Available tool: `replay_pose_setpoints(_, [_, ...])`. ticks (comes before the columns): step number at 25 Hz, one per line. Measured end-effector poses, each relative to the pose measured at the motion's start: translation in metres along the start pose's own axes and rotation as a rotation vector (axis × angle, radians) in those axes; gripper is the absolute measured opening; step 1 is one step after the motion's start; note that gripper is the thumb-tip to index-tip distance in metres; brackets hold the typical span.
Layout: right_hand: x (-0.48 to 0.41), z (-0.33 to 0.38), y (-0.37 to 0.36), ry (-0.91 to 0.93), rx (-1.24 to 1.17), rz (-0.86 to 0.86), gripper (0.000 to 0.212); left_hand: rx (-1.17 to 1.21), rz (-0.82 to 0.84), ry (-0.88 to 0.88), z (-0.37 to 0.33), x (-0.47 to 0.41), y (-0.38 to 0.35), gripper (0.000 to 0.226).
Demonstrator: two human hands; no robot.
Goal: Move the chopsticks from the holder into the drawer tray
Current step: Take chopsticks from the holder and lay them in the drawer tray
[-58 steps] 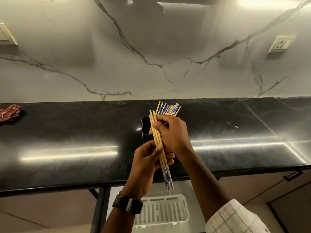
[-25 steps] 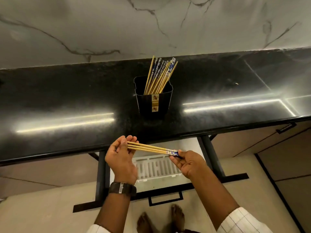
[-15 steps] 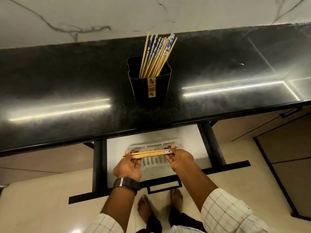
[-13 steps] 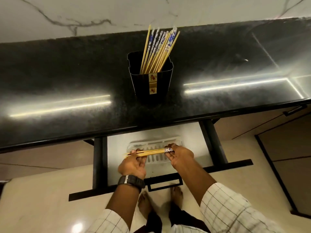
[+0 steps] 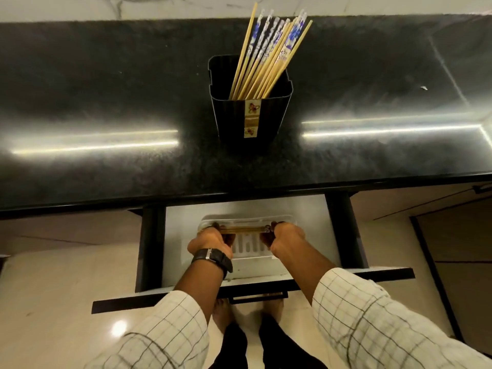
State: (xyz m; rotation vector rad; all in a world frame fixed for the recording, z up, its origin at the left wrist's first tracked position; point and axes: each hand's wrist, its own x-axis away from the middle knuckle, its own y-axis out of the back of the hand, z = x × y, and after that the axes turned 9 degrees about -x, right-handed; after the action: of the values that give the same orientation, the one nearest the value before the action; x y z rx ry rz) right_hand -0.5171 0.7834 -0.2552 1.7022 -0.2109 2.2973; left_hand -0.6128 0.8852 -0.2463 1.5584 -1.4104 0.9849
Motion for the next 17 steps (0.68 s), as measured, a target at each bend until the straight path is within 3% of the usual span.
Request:
replay_pose_setpoints(3, [-0.001, 0.005, -0.008, 0.005, -0.014, 0.017, 0.027, -0.096, -0.041, -0.055, 0.005, -0.004, -0.004, 0.029])
replay_pose_setpoints(6, [-0.006, 0.004, -0.004, 0.042, 0.080, -0.002, 0.030, -0.154, -0.028, -0.087, 0.017, -0.003, -0.005, 0.010])
replay_pose_setpoints(9, [-0.016, -0.003, 0.001, 0.078, 0.108, 0.119, 0.044, -0.115, -0.030, -0.028, 0.024, -0.004, -0.004, 0.020])
replay_pose_setpoints(13, [-0.019, 0.001, -0.007, -0.027, 0.053, 0.007, 0.030, -0.094, -0.030, 0.018, 0.019, -0.001, -0.007, 0.039])
replay_pose_setpoints(17, [-0.013, 0.008, -0.008, -0.054, 0.059, 0.087, 0.032, -0.067, -0.074, 0.040, 0.008, -0.001, -0.013, 0.036])
